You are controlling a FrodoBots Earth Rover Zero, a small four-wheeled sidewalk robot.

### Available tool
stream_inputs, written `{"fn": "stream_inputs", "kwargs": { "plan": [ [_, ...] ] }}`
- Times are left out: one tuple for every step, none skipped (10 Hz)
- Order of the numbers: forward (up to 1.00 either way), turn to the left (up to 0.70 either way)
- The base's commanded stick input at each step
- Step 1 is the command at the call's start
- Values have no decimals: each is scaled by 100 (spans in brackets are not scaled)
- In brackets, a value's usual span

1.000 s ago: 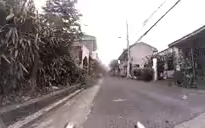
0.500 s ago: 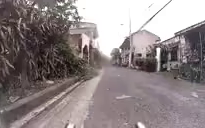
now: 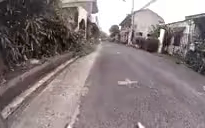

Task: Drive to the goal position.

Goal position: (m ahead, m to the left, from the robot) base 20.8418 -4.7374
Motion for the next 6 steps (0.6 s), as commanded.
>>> {"fn": "stream_inputs", "kwargs": {
  "plan": [
    [70,0],
    [70,0],
    [70,0],
    [70,0],
    [70,0],
    [70,0]
  ]
}}
